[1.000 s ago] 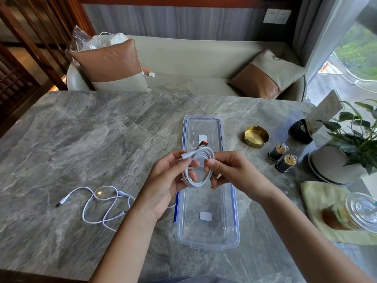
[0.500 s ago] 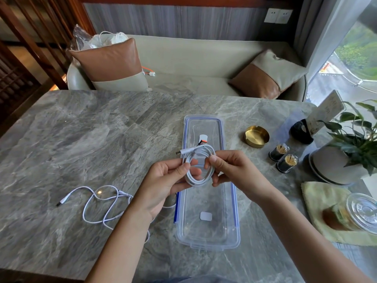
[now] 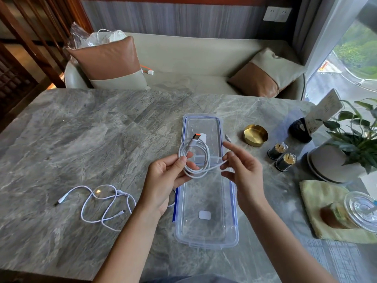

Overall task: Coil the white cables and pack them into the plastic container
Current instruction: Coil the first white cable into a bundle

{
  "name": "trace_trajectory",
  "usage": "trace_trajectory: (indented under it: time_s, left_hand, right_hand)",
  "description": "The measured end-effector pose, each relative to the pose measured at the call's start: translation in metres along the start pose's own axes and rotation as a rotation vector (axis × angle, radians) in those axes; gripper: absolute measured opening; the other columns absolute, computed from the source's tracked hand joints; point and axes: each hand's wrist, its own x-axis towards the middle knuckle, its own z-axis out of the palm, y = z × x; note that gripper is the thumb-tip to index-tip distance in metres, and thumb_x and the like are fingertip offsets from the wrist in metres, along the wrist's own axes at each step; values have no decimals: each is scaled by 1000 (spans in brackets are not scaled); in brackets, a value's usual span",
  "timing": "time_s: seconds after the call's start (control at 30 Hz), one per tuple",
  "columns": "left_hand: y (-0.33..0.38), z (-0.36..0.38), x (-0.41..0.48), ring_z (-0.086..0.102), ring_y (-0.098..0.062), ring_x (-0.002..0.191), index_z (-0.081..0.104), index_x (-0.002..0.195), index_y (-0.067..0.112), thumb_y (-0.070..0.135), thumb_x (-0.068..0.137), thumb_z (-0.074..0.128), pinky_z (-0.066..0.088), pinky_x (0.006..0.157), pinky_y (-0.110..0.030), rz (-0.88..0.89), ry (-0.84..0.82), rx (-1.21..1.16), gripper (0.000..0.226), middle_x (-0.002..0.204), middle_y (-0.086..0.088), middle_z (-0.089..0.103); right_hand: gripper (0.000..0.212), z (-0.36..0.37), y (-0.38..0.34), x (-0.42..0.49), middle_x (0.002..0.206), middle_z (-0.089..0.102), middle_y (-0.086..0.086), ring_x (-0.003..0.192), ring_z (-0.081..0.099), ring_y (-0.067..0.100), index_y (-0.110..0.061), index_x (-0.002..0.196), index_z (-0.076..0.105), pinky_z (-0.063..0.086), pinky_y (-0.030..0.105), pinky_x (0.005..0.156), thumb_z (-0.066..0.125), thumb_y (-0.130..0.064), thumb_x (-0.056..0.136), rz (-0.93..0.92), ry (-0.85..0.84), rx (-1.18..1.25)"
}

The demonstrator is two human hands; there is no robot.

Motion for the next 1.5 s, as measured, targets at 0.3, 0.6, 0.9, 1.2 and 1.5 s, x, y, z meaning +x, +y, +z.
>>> trace_trajectory:
  time_s: [0.3, 0.6, 0.9, 1.2, 1.5]
  left_hand:
    - [-4, 0, 1, 70, -9, 69, 69, 89, 13, 11, 92, 49, 55, 62, -19, -44, -1, -57, 20, 66, 2, 72]
    - [-7, -2, 1, 71, -12, 71, 69, 92, 12, 13, 91, 50, 56, 63, -21, -91, -61, -85, 20, 68, 0, 71]
    - [-10, -5, -1, 72, -11, 71, 72, 89, 15, 16, 87, 54, 55, 61, -19, -118, -67, -59, 19, 69, -2, 73]
    - [-14, 8, -7, 71, -11, 69, 73, 82, 12, 13, 91, 53, 55, 63, -19, -85, -67, 4, 22, 70, -2, 73]
    - [-17, 11, -7, 73, -19, 81, 71, 94, 10, 13, 89, 55, 57, 69, -24, -142, -103, -30, 17, 81, -7, 76]
  right_hand:
    - [34, -23, 2, 6, 69, 58, -2, 53, 56, 10, -17, 102, 67, 48, 19, 50, 41, 3, 94, 171, -331, -230]
    - [37, -20, 11, 5, 70, 52, 3, 42, 47, 9, -16, 94, 68, 39, 20, 42, 38, 4, 93, 275, -356, -290]
    - [29, -18, 9, 2, 71, 53, 0, 53, 45, 10, 0, 108, 62, 42, 20, 52, 35, -1, 98, 174, -526, -163]
    - [38, -10, -1, -6, 119, 59, -3, 106, 61, 18, -27, 125, 39, 53, 34, 86, 53, -29, 90, -121, -495, -181]
    - [20, -3, 10, -5, 110, 59, -7, 105, 56, 0, -16, 94, 67, 41, 11, 87, 67, -1, 81, -589, -272, -666]
